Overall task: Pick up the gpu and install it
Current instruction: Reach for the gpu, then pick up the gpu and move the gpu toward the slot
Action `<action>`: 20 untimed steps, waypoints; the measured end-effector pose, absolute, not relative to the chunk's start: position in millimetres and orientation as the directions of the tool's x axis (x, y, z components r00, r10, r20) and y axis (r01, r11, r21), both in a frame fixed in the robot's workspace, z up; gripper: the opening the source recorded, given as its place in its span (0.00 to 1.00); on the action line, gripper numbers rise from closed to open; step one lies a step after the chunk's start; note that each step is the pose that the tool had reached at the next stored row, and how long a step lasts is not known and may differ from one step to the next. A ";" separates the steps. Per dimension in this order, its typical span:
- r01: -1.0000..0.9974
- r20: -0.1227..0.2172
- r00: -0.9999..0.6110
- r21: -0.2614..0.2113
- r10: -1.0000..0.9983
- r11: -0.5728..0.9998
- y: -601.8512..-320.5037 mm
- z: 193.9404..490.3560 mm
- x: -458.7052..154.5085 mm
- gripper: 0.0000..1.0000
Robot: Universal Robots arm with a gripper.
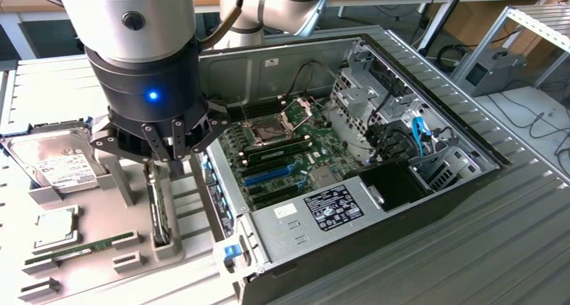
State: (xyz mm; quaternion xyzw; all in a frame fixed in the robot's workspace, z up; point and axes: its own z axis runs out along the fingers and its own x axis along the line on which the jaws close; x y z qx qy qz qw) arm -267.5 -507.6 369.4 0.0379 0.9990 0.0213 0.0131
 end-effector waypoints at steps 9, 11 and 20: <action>0.075 -0.024 -0.997 0.043 0.076 0.996 -510.1 367.8 -268.0 0.11; 0.075 -0.025 -0.997 0.043 0.076 0.996 -510.5 367.6 -268.2 0.11; 0.075 -0.025 -0.997 0.043 0.076 0.996 -510.5 367.6 -268.2 0.11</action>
